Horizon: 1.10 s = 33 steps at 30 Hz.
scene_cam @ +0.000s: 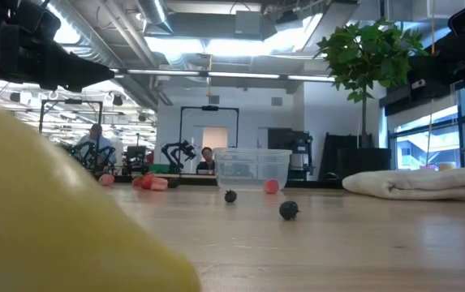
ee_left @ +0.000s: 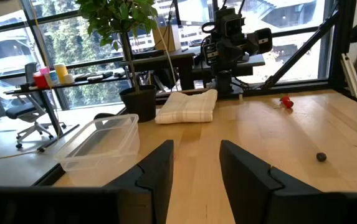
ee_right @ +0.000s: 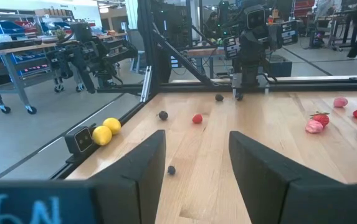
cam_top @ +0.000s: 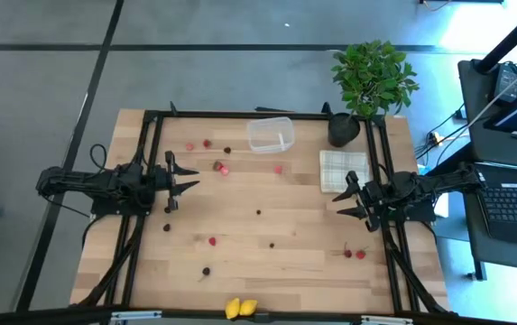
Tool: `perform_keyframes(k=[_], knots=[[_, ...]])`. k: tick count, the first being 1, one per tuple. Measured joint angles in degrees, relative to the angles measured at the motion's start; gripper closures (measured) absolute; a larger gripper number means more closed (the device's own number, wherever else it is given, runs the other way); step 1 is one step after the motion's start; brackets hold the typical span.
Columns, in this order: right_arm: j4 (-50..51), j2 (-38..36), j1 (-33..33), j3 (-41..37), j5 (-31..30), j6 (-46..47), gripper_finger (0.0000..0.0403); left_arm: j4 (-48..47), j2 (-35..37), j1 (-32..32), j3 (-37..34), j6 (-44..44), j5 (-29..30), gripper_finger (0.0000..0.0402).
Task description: Pick and placing Produce into tupperware
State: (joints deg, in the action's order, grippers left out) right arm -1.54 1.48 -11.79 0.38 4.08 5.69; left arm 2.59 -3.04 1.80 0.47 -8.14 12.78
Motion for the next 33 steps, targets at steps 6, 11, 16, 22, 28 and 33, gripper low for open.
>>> perform_keyframes(k=[6,11,16,22,28,33], knots=[[0.0,0.0,0.0,0.0,0.0,0.0,0.0224,0.0,0.0,0.0,0.0,0.0,0.0,0.0278],[0.0,0.0,0.0,0.0,0.0,0.0,0.0224,0.0,0.0,0.0,0.0,0.0,0.0,0.0278],[-1.5,0.0,0.0,0.0,0.0,-6.4,0.0224,0.0,0.0,0.0,0.0,0.0,0.0,0.0278],[-1.5,0.0,0.0,0.0,0.0,-9.8,0.0224,0.0,0.0,0.0,0.0,0.0,0.0,0.0278],[-1.5,0.0,0.0,0.0,0.0,-4.3,0.0224,0.0,0.0,0.0,0.0,0.0,0.0,0.0278],[-1.9,0.0,0.0,0.0,0.0,-3.0,0.0224,0.0,0.0,0.0,0.0,0.0,0.0,0.0278]])
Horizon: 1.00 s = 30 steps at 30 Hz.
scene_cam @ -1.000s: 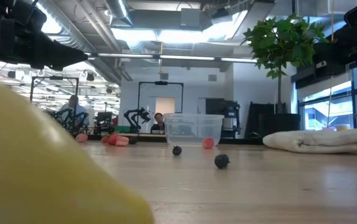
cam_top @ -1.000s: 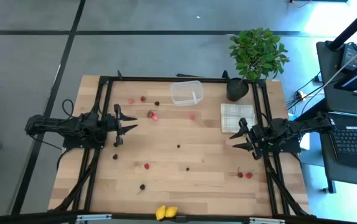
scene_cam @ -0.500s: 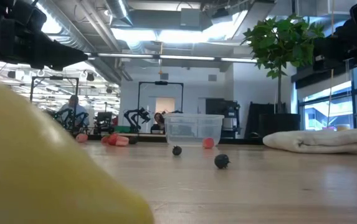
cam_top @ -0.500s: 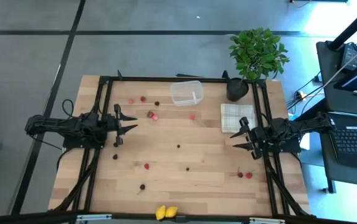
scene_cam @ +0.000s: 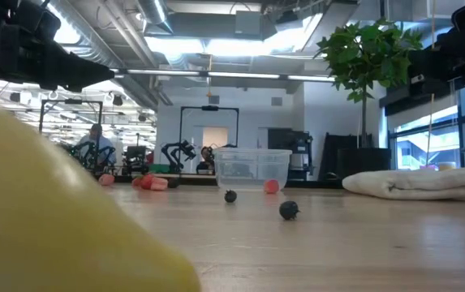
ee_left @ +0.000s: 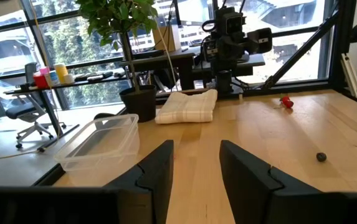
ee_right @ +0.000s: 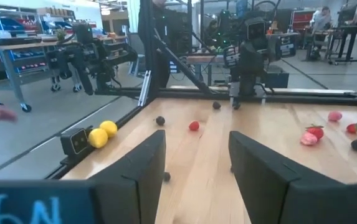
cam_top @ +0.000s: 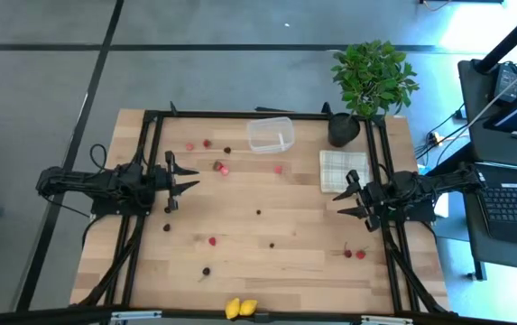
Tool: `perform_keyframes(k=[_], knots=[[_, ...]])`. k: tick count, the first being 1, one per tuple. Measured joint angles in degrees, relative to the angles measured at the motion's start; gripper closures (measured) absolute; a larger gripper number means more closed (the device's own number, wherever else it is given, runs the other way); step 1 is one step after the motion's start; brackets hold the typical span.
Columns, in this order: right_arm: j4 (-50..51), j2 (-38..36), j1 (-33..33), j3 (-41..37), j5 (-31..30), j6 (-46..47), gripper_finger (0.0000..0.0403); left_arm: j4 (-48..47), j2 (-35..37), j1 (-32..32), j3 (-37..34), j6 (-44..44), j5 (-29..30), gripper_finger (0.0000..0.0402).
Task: Pick and placing Produce into tupperware
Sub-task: Put the bottom right peach into the transparent container
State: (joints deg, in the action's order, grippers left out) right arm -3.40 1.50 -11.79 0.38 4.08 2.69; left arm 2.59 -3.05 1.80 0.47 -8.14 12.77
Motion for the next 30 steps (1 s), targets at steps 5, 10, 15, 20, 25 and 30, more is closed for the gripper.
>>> perform_keyframes(k=[5,10,15,20,25,30], knots=[[-1.6,0.0,0.0,0.0,0.0,3.0,0.0224,0.0,0.0,0.0,0.0,0.0,0.0,0.0278],[-2.1,0.0,0.0,0.0,0.0,3.1,0.0224,0.0,0.0,0.0,0.0,0.0,0.0,0.0278],[-3.6,0.0,0.0,0.0,0.0,3.2,0.0224,0.0,0.0,0.0,0.0,0.0,0.0,0.0278],[-5.3,0.0,0.0,0.0,-3.6,4.6,0.0224,0.0,0.0,0.0,0.0,0.0,0.0,0.0278],[-4.7,2.7,0.0,0.0,-15.0,2.6,0.0224,0.0,0.0,0.0,0.0,0.0,0.0,0.0278],[-9.9,9.6,0.0,0.0,-20.9,3.9,0.0224,0.1,0.0,0.0,0.0,0.0,0.0,0.0278]])
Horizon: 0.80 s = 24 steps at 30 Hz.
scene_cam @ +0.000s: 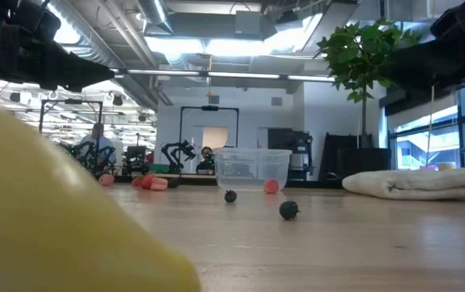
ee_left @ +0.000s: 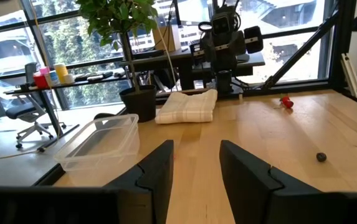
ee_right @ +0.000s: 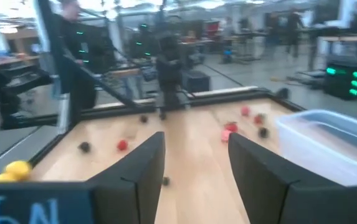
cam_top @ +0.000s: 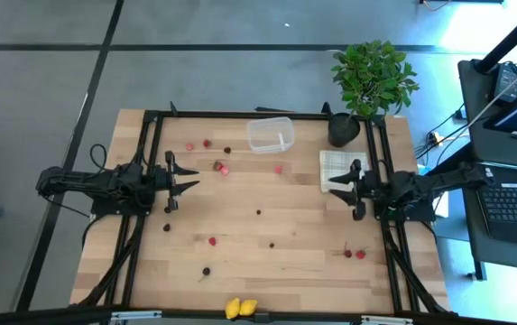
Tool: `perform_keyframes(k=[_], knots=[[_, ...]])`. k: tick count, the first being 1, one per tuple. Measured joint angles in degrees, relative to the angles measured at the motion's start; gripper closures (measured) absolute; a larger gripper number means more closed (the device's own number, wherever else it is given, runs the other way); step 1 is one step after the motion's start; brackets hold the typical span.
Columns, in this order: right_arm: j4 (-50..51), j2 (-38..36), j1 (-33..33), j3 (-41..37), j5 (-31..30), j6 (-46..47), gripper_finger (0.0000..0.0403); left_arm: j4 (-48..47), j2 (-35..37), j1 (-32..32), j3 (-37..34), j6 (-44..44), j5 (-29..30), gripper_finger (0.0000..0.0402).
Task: Pick and placing Produce into tupperware
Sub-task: Put the bottom right peach into the transparent container
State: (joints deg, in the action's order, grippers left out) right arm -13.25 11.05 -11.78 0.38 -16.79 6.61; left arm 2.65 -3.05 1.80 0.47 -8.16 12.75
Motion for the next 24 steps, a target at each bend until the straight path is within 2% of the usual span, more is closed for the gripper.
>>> perform_keyframes(k=[5,11,18,24], knots=[[-4.7,9.4,0.0,2.6,-0.2,0.2,0.0224,2.3,0.0,0.0,0.0,-2.8,0.3,0.0278],[-3.9,25.5,0.9,15.0,-3.2,-4.4,0.0224,5.9,0.0,0.0,0.0,-7.5,0.3,0.0278],[9.4,45.6,6.0,30.6,-3.4,-0.8,0.0224,6.0,0.0,0.0,0.0,-6.6,0.2,0.0278],[13.3,57.6,11.3,38.2,-2.9,-2.9,0.0224,6.0,0.0,0.0,0.0,1.9,-0.8,0.0278]])
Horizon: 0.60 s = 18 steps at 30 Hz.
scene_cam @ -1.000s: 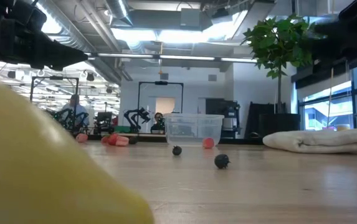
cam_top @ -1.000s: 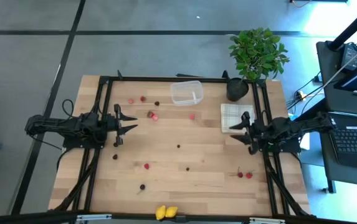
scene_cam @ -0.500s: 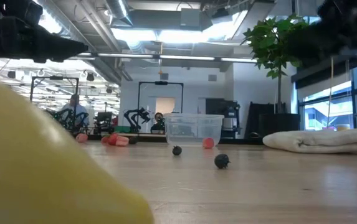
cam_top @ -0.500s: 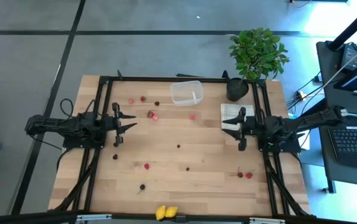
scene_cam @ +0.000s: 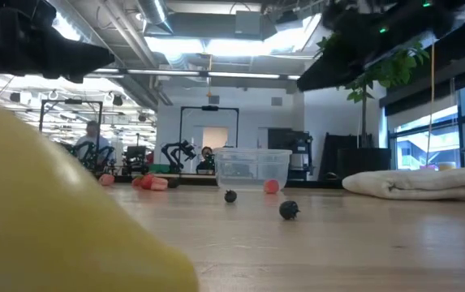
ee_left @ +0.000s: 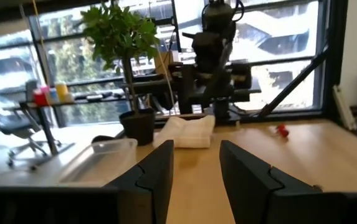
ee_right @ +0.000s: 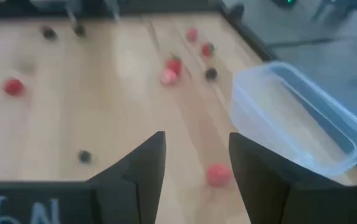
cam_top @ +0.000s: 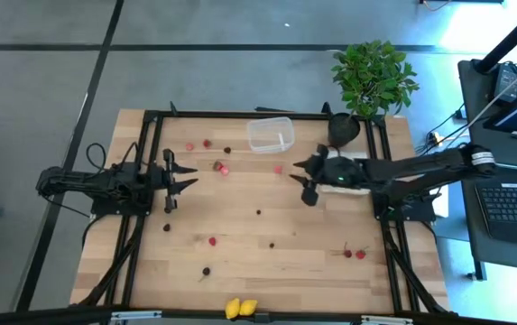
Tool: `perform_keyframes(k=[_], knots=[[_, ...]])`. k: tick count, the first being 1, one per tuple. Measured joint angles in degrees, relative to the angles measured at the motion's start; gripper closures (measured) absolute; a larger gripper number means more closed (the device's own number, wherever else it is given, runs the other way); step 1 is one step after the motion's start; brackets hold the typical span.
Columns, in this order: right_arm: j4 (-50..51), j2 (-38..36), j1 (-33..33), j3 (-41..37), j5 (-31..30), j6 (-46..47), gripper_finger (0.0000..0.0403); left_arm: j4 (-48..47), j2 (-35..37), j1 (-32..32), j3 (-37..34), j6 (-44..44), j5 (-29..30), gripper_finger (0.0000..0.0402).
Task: Pick and placing Produce into tupperware
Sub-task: Put the bottom right peach into the transparent container
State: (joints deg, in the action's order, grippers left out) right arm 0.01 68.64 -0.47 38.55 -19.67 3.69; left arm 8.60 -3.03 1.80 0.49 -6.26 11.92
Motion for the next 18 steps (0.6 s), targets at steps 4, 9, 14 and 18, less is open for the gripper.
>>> perform_keyframes(k=[4,9,14,18], knots=[[1.5,5.1,4.6,3.3,4.8,-2.5,0.0224,-0.3,0.0,0.0,0.0,3.0,0.0,0.0278],[1.4,10.8,10.3,4.7,13.6,-2.7,0.0224,-0.4,0.0,0.0,0.0,3.2,0.0,0.0278],[1.0,14.9,13.4,4.7,13.6,-2.7,0.0224,-0.4,0.0,0.0,0.0,3.1,0.0,0.0278],[-0.3,17.6,14.2,4.7,13.7,-2.3,0.0224,-0.4,0.0,0.0,0.0,3.1,0.0,0.0278]])
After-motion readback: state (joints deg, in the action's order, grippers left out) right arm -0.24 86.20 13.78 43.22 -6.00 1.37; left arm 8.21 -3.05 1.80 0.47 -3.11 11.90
